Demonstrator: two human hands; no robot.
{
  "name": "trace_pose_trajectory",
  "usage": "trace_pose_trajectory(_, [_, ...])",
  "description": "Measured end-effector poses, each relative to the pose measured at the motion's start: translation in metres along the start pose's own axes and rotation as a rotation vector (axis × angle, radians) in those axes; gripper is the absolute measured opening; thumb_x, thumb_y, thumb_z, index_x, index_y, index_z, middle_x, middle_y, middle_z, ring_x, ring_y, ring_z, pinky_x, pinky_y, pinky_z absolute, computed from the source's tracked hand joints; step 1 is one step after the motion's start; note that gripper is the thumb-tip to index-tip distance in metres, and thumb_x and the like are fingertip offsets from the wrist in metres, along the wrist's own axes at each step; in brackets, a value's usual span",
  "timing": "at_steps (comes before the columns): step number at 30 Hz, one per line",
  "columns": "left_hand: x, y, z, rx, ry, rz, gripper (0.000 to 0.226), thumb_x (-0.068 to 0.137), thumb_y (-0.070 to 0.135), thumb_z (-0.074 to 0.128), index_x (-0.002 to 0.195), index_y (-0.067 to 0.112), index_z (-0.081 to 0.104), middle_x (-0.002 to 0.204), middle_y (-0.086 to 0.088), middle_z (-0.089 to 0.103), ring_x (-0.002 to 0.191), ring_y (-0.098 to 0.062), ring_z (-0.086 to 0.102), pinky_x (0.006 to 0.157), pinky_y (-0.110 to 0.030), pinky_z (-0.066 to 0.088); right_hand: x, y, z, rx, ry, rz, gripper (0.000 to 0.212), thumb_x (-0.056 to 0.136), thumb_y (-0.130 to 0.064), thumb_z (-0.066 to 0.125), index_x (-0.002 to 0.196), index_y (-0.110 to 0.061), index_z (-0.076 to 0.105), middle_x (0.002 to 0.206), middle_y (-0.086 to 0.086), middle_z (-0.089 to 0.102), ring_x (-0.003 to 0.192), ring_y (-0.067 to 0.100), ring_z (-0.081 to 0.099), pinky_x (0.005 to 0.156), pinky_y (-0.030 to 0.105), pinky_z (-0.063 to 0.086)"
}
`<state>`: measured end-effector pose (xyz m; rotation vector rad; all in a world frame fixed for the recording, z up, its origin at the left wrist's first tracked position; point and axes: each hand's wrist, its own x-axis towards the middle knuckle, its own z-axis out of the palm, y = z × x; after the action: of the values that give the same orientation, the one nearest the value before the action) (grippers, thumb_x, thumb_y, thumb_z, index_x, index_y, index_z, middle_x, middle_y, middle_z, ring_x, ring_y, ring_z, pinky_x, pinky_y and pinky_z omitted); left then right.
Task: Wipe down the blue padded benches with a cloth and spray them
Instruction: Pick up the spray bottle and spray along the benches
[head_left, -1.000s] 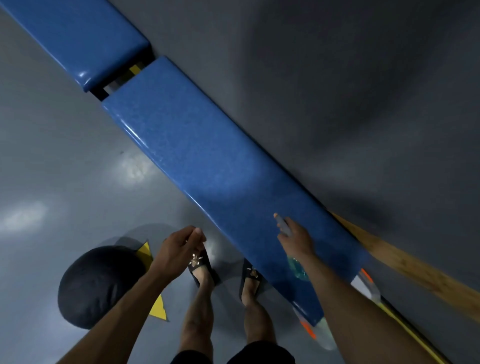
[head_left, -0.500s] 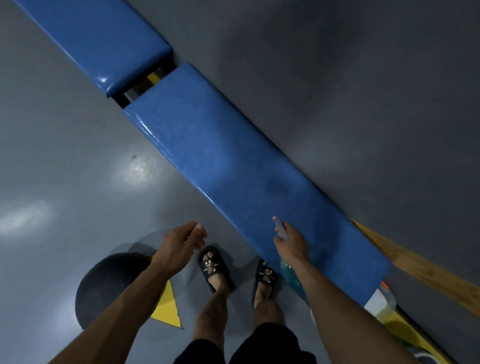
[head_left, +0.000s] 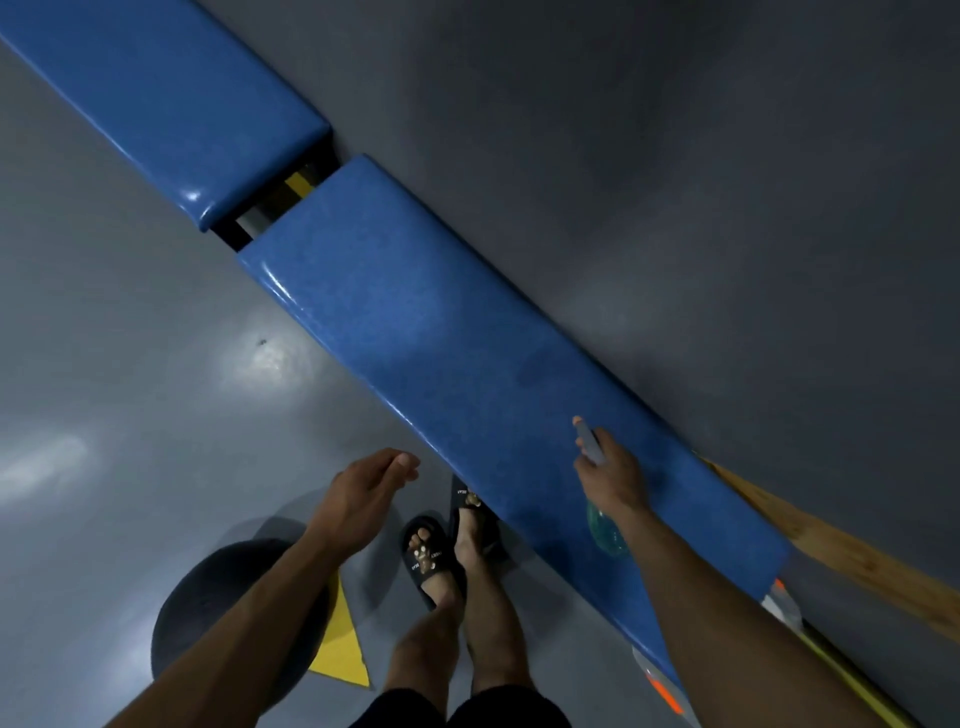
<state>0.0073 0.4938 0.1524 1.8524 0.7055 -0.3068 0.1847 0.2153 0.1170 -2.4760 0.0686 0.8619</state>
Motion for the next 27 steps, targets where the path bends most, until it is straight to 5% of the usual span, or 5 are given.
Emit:
trace_pose_trajectory(5, [0.018, 0.008, -0.003, 0.03, 0.009, -0.037, 0.028, 0.1, 0.044, 0.043, 0.1, 0.032, 0.068, 0.093, 0.012, 0.073, 0.086, -0.002, 0.068, 0.078, -0.026, 0.051, -0.015, -0.006, 0.042, -0.119, -0.205, -0.153, 0.026, 0.085, -0.019, 0.055, 0.108, -0.029, 0.06, 0.103, -0.008, 0.064, 0.09, 0.018, 0.061, 0.079, 0.038, 0.051])
trace_pose_trajectory(10, [0.027, 0.009, -0.011, 0.031, 0.033, -0.065, 0.034, 0.097, 0.047, 0.041, 0.102, 0.029, 0.069, 0.092, 0.012, 0.074, 0.083, -0.001, 0.067, 0.072, -0.023, 0.049, -0.02, -0.027, 0.076, -0.198, -0.292, -0.213, 0.008, 0.089, -0.022, 0.058, 0.094, -0.025, 0.053, 0.102, -0.005, 0.062, 0.091, 0.02, 0.061, 0.077, 0.032, 0.048])
trace_pose_trajectory(19, [0.04, 0.021, -0.023, 0.016, 0.058, -0.136, 0.036, 0.095, 0.052, 0.04, 0.1, 0.03, 0.069, 0.092, 0.014, 0.074, 0.082, 0.004, 0.066, 0.071, -0.021, 0.047, 0.046, -0.05, 0.041, 0.003, -0.135, -0.066, 0.015, 0.082, -0.015, 0.056, 0.095, -0.023, 0.055, 0.1, -0.006, 0.064, 0.085, 0.02, 0.062, 0.078, 0.043, 0.053])
trace_pose_trajectory(27, [0.062, 0.039, -0.027, 0.068, 0.06, -0.105, 0.029, 0.1, 0.046, 0.039, 0.1, 0.036, 0.067, 0.095, 0.015, 0.073, 0.086, 0.002, 0.066, 0.076, -0.022, 0.049, 0.104, -0.061, -0.017, -0.093, -0.059, -0.009, 0.009, 0.085, -0.015, 0.055, 0.088, -0.024, 0.054, 0.094, -0.004, 0.065, 0.08, 0.025, 0.061, 0.072, 0.043, 0.054])
